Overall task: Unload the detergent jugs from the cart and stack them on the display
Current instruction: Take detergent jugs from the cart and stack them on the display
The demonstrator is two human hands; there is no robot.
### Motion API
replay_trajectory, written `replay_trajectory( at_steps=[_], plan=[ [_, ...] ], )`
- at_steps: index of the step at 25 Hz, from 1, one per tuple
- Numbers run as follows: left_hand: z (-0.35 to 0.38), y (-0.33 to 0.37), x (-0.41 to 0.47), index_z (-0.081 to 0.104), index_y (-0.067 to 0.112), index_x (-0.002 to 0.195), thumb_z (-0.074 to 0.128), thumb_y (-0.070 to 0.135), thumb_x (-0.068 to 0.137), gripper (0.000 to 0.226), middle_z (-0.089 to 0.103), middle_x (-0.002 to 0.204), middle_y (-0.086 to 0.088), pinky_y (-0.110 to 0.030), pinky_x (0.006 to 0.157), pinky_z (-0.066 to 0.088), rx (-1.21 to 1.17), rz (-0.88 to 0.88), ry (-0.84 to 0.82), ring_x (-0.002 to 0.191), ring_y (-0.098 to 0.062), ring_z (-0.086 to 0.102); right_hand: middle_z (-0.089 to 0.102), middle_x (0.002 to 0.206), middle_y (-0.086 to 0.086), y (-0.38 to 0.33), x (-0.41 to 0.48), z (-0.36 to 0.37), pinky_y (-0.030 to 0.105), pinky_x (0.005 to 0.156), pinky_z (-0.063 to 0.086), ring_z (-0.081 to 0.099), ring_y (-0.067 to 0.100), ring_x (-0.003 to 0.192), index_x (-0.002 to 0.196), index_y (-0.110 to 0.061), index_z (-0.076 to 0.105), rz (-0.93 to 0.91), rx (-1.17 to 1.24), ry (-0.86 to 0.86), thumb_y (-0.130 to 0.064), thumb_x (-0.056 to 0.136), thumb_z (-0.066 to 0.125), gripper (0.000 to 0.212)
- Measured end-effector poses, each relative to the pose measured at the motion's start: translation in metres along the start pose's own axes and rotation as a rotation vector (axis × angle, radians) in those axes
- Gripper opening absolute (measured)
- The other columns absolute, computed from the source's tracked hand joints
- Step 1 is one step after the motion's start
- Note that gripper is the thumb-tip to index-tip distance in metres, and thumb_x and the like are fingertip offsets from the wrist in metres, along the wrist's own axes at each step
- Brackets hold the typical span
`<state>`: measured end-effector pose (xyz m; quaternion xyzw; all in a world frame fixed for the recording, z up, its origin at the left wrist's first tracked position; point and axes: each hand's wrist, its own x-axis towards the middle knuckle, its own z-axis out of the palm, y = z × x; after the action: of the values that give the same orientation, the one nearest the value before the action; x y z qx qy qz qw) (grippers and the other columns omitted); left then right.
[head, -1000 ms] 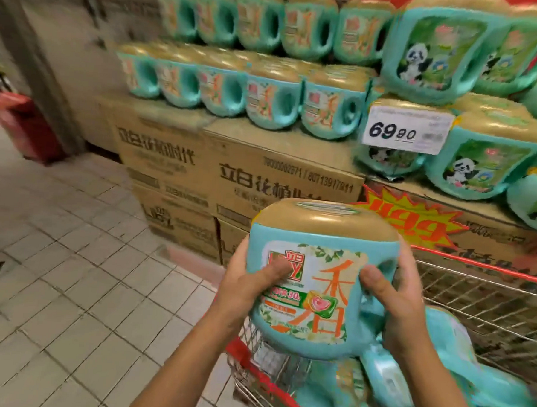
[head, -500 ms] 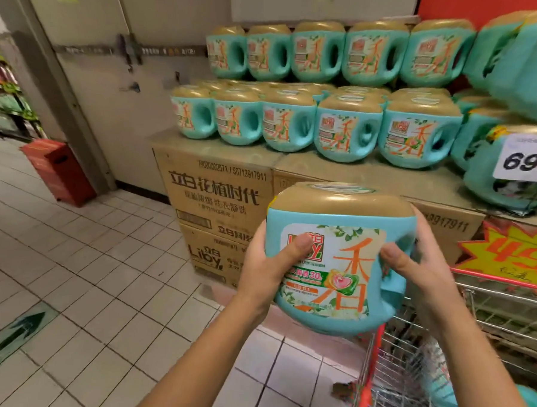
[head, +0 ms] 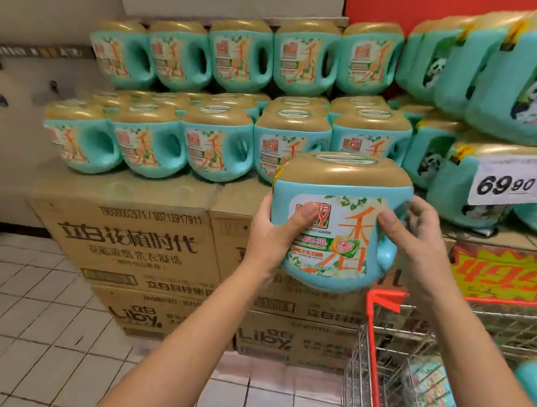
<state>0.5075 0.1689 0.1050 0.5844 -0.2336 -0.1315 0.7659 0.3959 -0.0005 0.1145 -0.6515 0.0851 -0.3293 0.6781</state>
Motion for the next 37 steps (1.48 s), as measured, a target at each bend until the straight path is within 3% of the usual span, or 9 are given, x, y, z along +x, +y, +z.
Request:
replay_trajectory(
  at_steps=[6, 10, 14, 19, 22, 27, 30, 32, 37],
  plan=[
    [0.034, -0.026, 0.108, 0.042, 0.03, 0.135, 0.085, 0.068, 0.042, 0.109, 0.065, 0.123, 0.006, -0.031, 0.084, 0.056, 0.043, 0.077, -0.049, 0.109, -0.011, 0.066, 0.068, 0.11, -0.022, 0.011, 0.082, -0.026, 0.005, 0.074, 0.047, 0.062, -0.008, 0.102, 0.128, -0.027, 0.052, -0.027, -0.229, -0.032, -0.029, 0.061, 0.087, 0.076],
    [0.045, -0.05, 0.143, 0.032, 0.037, 0.138, 0.082, 0.073, 0.042, 0.114, 0.059, 0.123, 0.018, -0.017, 0.082, 0.052, 0.097, 0.082, -0.128, 0.109, 0.004, 0.062, 0.067, 0.118, -0.011, 0.031, 0.108, -0.037, 0.018, 0.088, 0.051, 0.061, 0.001, 0.111, 0.131, -0.023, 0.051, -0.037, -0.298, 0.08, -0.027, 0.054, 0.085, 0.085],
    [0.049, -0.064, 0.158, 0.035, 0.056, 0.129, 0.075, 0.075, 0.051, 0.09, 0.056, 0.124, 0.036, -0.01, 0.088, 0.046, 0.186, 0.107, -0.19, 0.117, 0.013, 0.052, 0.062, 0.122, -0.02, 0.042, 0.122, -0.049, 0.014, 0.093, 0.046, 0.054, -0.004, 0.118, 0.131, -0.036, 0.048, -0.046, -0.372, 0.146, -0.03, 0.056, 0.091, 0.086],
    [0.051, -0.074, 0.166, 0.04, 0.029, 0.134, 0.076, 0.079, 0.041, 0.111, 0.057, 0.129, 0.001, -0.034, 0.095, 0.054, 0.306, 0.043, -0.072, 0.113, -0.009, 0.061, 0.056, 0.134, -0.005, 0.056, 0.128, -0.049, 0.038, 0.105, 0.045, 0.051, 0.012, 0.126, 0.139, -0.039, 0.039, -0.027, -0.426, 0.236, -0.05, 0.053, 0.087, 0.1],
    [0.054, -0.077, 0.163, 0.046, 0.023, 0.126, 0.079, 0.067, 0.045, 0.098, 0.059, 0.129, -0.004, -0.032, 0.087, 0.058, 0.236, 0.01, -0.07, 0.106, -0.004, 0.065, 0.052, 0.136, -0.002, 0.066, 0.128, -0.047, 0.042, 0.108, 0.042, 0.049, 0.013, 0.126, 0.139, -0.032, 0.04, -0.006, -0.451, 0.36, -0.055, 0.052, 0.084, 0.1],
    [0.054, -0.092, 0.16, 0.041, 0.022, 0.143, 0.077, 0.048, 0.063, 0.091, 0.054, 0.139, -0.002, -0.021, 0.097, 0.05, 0.195, 0.021, -0.086, 0.121, -0.004, 0.056, 0.049, 0.139, 0.002, 0.076, 0.125, -0.04, 0.042, 0.108, 0.04, 0.046, 0.015, 0.129, 0.139, -0.024, 0.041, 0.057, -0.486, 0.45, -0.063, 0.054, 0.076, 0.1],
    [0.055, -0.097, 0.16, 0.035, 0.024, 0.148, 0.071, 0.054, 0.068, 0.093, 0.053, 0.14, 0.001, -0.011, 0.094, 0.046, 0.247, 0.028, -0.112, 0.114, 0.011, 0.054, 0.052, 0.134, 0.002, 0.08, 0.119, -0.034, 0.025, 0.098, 0.047, 0.054, 0.005, 0.116, 0.128, -0.02, 0.047, 0.105, -0.458, 0.495, -0.06, 0.058, 0.075, 0.085],
    [0.055, -0.096, 0.159, 0.035, 0.024, 0.149, 0.069, 0.057, 0.07, 0.093, 0.05, 0.144, 0.001, -0.02, 0.102, 0.045, 0.299, 0.04, -0.102, 0.121, 0.006, 0.052, 0.053, 0.129, -0.001, 0.082, 0.112, -0.029, 0.01, 0.085, 0.045, 0.055, -0.002, 0.105, 0.126, -0.022, 0.047, 0.125, -0.458, 0.533, -0.055, 0.065, 0.075, 0.074],
    [0.055, -0.082, 0.141, 0.046, 0.021, 0.14, 0.069, 0.036, 0.087, 0.059, 0.049, 0.139, 0.002, -0.036, 0.107, 0.042, 0.407, 0.087, 0.033, 0.124, -0.005, 0.048, 0.062, 0.104, -0.005, 0.074, 0.067, -0.029, 0.014, 0.078, 0.044, 0.058, 0.001, 0.089, 0.118, -0.016, 0.06, 0.112, -0.537, 0.61, -0.022, 0.09, 0.065, 0.028]
  ],
)
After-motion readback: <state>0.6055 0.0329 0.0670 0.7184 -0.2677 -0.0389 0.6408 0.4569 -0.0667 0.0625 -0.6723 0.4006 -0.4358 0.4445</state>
